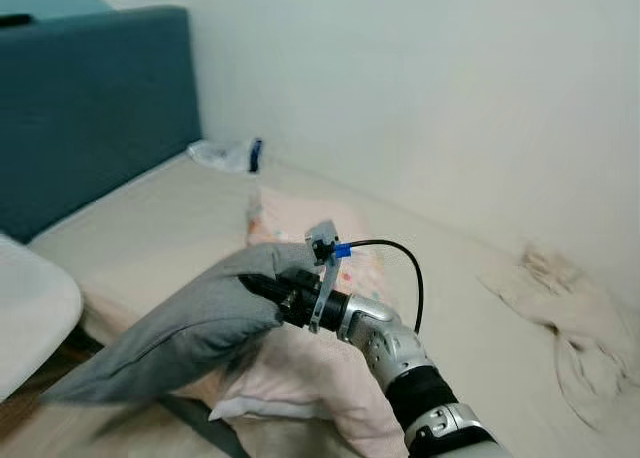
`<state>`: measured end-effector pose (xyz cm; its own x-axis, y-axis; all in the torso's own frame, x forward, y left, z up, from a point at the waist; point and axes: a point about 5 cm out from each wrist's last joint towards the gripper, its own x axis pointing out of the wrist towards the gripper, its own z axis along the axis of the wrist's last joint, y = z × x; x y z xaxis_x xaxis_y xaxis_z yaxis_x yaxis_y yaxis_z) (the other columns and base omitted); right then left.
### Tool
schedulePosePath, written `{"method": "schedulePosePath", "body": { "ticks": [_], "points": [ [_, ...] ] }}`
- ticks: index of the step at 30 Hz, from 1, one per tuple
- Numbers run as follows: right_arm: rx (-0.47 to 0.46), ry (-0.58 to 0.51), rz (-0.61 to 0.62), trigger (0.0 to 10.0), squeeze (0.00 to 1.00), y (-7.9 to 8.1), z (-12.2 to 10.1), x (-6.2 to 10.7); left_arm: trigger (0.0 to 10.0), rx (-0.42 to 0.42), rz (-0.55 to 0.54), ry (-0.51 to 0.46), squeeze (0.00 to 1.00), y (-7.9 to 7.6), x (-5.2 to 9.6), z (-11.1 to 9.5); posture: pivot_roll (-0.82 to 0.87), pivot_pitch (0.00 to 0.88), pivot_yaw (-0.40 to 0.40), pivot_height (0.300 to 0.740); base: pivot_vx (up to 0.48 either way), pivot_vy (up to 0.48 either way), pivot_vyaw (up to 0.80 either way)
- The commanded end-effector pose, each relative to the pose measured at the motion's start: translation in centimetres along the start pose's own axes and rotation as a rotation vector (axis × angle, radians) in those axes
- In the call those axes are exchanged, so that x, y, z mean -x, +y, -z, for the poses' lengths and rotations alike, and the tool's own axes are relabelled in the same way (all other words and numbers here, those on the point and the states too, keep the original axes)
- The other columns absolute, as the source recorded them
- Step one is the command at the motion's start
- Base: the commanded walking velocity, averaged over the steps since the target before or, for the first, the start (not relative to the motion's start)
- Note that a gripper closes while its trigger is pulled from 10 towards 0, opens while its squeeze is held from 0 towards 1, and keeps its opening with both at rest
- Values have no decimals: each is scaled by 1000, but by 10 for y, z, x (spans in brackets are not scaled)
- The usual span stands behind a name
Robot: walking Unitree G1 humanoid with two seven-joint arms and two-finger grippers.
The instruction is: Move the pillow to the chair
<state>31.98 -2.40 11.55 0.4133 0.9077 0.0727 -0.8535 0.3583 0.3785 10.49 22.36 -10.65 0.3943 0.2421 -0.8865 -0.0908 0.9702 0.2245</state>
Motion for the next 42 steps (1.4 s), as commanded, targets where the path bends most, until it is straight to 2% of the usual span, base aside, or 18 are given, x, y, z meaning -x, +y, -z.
{"method": "schedulePosePath", "body": {
  "ticks": [1,16,23,28,35,37,40,41,42],
  "points": [
    [3,-106,-67,10000,0,21,-7,-20,10000,-26,6,23,0,-3,1,5,186,0,-124,740,0,0,775],
    [-5,-60,-49,10000,0,22,11,-16,10000,-76,-47,55,0,2,1,10,186,0,-124,740,0,0,775],
    [-23,-17,22,10000,0,14,23,-12,10000,-82,-24,56,0,-2,1,11,192,0,-125,740,0,0,775],
    [-55,123,144,10000,0,0,60,8,10000,-83,-23,56,0,-3,1,10,200,0,-130,740,0,0,775],
    [-79,238,244,10000,0,-6,87,25,10000,-114,-10,51,0,-5,2,11,197,0,-134,740,0,0,775],
    [-107,308,326,10000,0,-11,103,39,10000,-158,0,48,0,-7,2,12,197,0,-138,740,0,0,763],
    [-127,364,385,10000,0,-13,117,53,10000,-163,2,47,0,-8,2,12,196,0,-137,740,0,0,756],
    [-143,406,420,10000,0,-13,128,63,10000,-170,4,46,0,-9,2,12,194,0,-136,740,0,0,756],
    [-143,406,420,10000,0,-13,128,63,10000,-170,4,46,0,-9,2,12,194,0,-136,740,0,0,756]
  ]
}}
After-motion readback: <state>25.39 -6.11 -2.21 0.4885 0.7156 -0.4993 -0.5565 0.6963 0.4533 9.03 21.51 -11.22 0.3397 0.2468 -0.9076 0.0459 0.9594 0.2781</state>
